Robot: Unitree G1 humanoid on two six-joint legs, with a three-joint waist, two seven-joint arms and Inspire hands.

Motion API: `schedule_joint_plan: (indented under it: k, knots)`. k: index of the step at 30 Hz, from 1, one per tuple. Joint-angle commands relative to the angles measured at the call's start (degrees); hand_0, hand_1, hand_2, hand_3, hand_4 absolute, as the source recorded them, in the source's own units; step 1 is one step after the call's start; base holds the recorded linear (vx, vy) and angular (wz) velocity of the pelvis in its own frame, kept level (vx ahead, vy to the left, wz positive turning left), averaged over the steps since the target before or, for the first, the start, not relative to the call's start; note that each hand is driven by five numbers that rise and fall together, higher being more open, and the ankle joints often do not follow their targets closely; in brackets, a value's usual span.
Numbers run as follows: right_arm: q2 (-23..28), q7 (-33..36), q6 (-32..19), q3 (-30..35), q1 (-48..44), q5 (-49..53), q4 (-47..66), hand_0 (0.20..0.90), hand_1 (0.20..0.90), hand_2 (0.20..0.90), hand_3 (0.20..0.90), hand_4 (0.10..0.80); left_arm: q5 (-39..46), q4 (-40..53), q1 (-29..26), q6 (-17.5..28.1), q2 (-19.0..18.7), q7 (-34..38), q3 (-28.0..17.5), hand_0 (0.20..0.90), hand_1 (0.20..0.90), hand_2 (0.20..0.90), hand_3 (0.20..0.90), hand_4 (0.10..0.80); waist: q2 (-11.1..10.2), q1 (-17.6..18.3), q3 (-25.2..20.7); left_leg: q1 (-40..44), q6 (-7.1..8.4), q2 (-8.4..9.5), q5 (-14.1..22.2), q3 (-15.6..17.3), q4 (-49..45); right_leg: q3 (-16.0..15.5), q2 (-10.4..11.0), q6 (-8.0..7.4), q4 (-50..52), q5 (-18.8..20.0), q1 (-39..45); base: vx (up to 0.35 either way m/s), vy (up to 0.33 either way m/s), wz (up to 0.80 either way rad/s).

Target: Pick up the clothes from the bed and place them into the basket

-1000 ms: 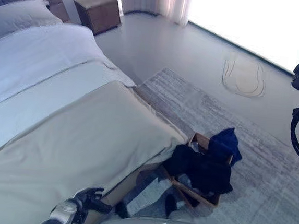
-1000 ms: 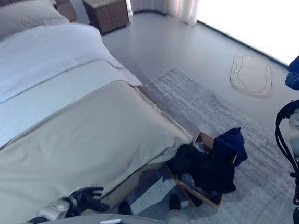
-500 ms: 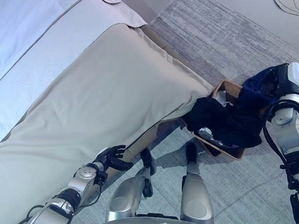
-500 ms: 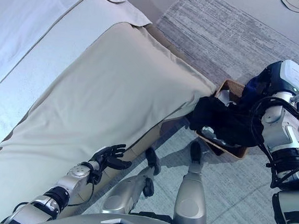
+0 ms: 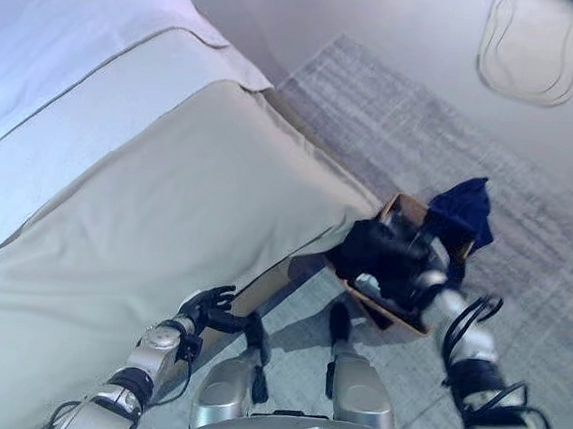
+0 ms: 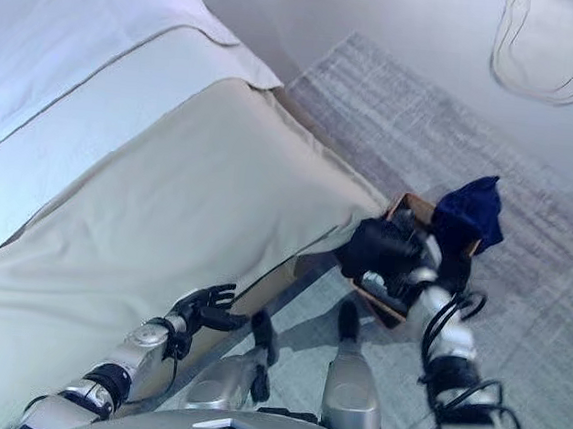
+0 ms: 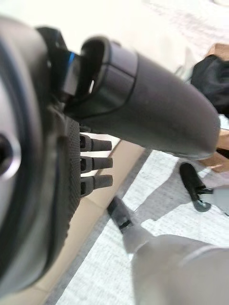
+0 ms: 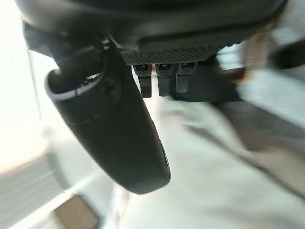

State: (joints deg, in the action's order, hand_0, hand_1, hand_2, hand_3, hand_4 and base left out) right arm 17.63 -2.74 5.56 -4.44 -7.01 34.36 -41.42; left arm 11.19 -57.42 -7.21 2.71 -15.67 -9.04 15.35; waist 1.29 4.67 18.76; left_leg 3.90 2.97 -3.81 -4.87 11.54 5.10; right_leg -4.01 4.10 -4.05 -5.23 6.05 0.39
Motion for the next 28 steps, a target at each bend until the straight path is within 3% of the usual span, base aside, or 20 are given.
schedule_joint_plan:
  k: [1,5,12,28]
  knots:
    - [2.42,-3.86,-6.27,-0.81,1.81,-6.21,-6.37,0.900,0.900,0.900,0.900,0.800,-2.39,-4.76,2.72,1.91,-0.75,-0.98,0.33,0.900,0.900,0.900,0.900,0.800,-1.04,-0.68,-9.58,0.89,-1.62,2.08,8.55,-1.83,-3.90,-4.14,-0.55,1.12,5.82,-7.58,1.13,0.091,0.069,0.02]
    - [1.13,-4.87,-6.21,-2.06,2.64,-12.12,-14.21,0.900,0.900,0.900,0.900,0.800,-3.69,-7.33,3.59,1.79,-0.95,-1.73,-0.75,0.900,0.900,0.900,0.900,0.800,-1.76,-1.58,-11.03,2.64,-1.96,2.45,8.62,-2.21,-2.77,-4.10,-0.71,0.65,3.88,-6.82,3.24,0.072,0.075,0.02]
    - [-0.17,-2.68,-6.49,-5.91,2.71,-32.10,-25.91,0.900,0.900,0.900,0.900,0.800,-2.80,-11.36,4.26,1.97,-1.03,-1.39,-3.85,0.900,0.900,0.900,0.900,0.800,-2.43,-3.70,-12.47,3.93,-3.08,3.55,9.02,-2.76,-1.68,-4.62,-0.35,-0.17,2.43,-5.93,4.76,0.025,0.104,0.06]
    - [-2.49,-2.76,-5.23,-6.11,3.51,-34.78,-28.39,0.900,0.900,0.900,0.900,0.800,-0.92,-12.05,4.95,1.00,0.00,-1.43,-5.65,0.900,0.900,0.900,0.900,0.800,-1.87,-4.19,-13.33,5.09,-4.88,4.88,10.16,-4.16,-1.90,-4.17,-0.20,-0.04,4.21,-7.21,5.70,0.007,0.041,0.02]
